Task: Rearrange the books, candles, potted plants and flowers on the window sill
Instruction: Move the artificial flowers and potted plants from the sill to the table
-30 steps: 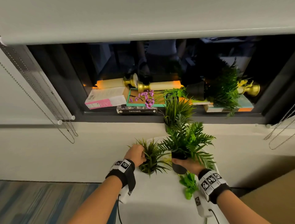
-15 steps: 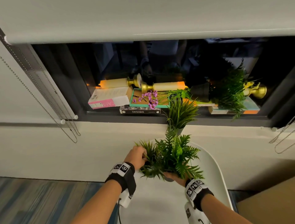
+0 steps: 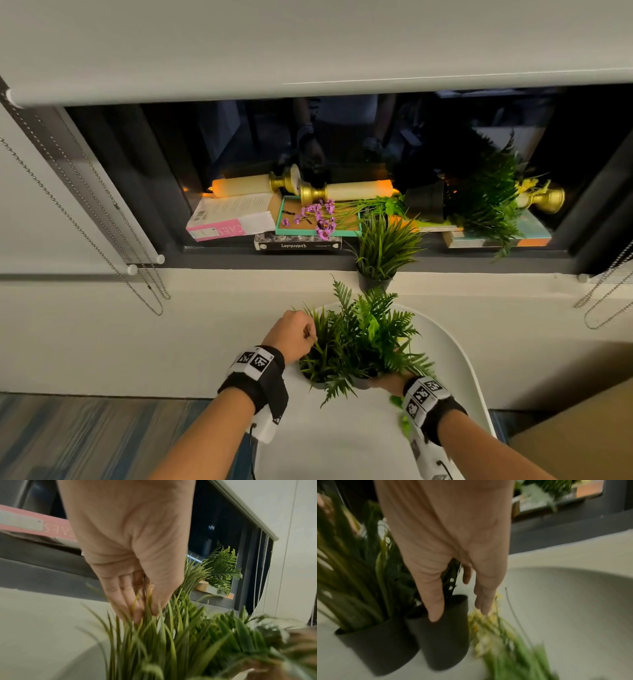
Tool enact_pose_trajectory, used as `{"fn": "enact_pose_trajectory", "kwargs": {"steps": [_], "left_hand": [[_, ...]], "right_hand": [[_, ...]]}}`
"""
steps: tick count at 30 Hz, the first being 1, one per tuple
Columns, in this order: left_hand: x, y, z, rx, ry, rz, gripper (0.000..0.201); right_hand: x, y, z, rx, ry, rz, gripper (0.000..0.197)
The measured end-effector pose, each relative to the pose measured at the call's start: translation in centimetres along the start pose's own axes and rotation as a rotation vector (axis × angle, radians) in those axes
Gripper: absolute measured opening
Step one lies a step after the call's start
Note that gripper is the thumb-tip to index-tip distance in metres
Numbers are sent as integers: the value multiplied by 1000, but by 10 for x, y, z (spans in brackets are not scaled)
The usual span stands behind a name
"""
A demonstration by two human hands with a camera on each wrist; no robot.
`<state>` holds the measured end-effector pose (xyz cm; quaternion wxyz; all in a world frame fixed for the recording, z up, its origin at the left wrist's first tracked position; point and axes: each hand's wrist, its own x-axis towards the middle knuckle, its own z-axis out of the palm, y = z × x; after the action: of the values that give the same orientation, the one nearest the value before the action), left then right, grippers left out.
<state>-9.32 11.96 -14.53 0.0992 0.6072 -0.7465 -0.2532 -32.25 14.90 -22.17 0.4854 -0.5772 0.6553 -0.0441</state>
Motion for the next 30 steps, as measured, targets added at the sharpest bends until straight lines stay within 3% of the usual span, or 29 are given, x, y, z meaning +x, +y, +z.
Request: {"fn": "enact_pose_trajectory", "kwargs": {"steps": [3, 6, 10, 14, 17, 24, 30], "left_hand": [[6, 11, -17, 36, 43, 48, 13], [14, 26, -37, 75, 105, 105, 15], [28, 48, -51, 65, 173, 175, 10], [46, 64, -49, 13, 141, 190, 31], [60, 71, -46, 16, 113, 179, 38], [85, 71, -35, 19, 24, 127, 41], [103, 72, -28, 2, -43, 110, 54]], "right_hand": [[-10, 11, -31, -239, 55, -12, 56], [-13, 9, -64, -247, 171, -76, 36], [-20, -4, -107, -278, 394, -50, 38], [-24, -31, -140, -232, 516, -77, 34], [-17, -50, -150, -154, 555, -131, 41], [26, -72, -146, -95, 484, -140, 79], [58, -72, -139, -87, 491, -157, 84]]}}
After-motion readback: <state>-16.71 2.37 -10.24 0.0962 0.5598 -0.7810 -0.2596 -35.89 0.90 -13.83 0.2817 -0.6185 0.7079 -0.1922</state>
